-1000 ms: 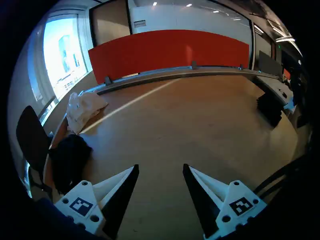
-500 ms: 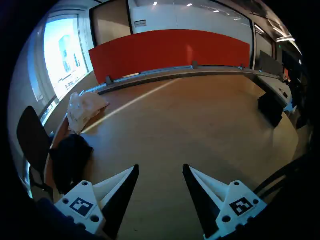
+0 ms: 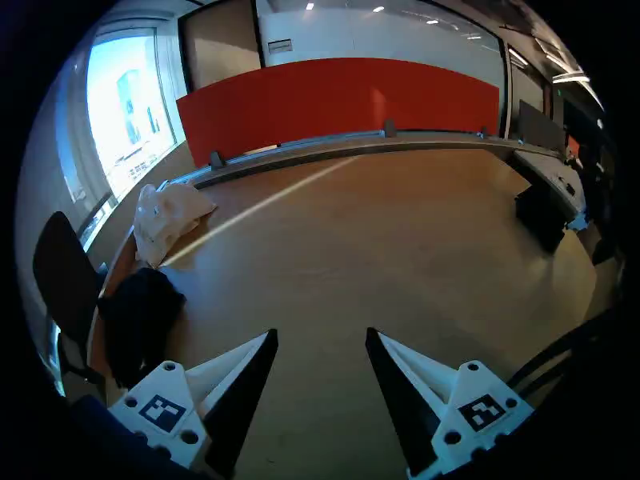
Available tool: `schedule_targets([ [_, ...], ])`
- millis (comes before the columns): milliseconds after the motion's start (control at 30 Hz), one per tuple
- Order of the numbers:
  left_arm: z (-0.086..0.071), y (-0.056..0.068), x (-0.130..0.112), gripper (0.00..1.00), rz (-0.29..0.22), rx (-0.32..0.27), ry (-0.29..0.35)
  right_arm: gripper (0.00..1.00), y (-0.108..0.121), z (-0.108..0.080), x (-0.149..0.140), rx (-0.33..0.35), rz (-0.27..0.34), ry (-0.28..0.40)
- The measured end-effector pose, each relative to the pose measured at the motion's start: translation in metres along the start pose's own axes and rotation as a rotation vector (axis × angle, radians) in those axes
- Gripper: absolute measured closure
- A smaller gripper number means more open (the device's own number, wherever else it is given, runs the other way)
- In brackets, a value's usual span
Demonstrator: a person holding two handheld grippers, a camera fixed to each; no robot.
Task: Fold towel
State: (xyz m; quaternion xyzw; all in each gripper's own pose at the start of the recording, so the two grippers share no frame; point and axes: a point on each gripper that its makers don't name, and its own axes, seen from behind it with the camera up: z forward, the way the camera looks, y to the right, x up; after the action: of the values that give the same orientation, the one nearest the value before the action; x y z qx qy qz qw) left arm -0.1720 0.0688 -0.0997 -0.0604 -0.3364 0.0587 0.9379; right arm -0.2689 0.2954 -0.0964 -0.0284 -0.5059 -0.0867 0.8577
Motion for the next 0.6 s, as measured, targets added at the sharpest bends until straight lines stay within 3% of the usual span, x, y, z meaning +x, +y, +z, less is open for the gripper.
schedule_targets([
  [133,0.001,-0.001,0.001,0.19,-0.004,-0.001,0.003,0.26,-0.002,-0.004,0.000,-0.001,0.006,0.016],
  [167,0.001,-0.001,0.002,0.19,-0.005,-0.002,0.003,0.22,-0.003,-0.005,0.000,-0.001,0.005,0.019],
  [333,0.001,0.000,0.003,0.19,-0.008,-0.007,0.009,0.13,-0.010,-0.009,-0.001,0.011,0.001,0.030],
  [600,0.001,-0.001,0.005,0.19,-0.010,-0.012,0.018,0.12,-0.021,-0.017,0.006,0.017,0.006,0.067],
])
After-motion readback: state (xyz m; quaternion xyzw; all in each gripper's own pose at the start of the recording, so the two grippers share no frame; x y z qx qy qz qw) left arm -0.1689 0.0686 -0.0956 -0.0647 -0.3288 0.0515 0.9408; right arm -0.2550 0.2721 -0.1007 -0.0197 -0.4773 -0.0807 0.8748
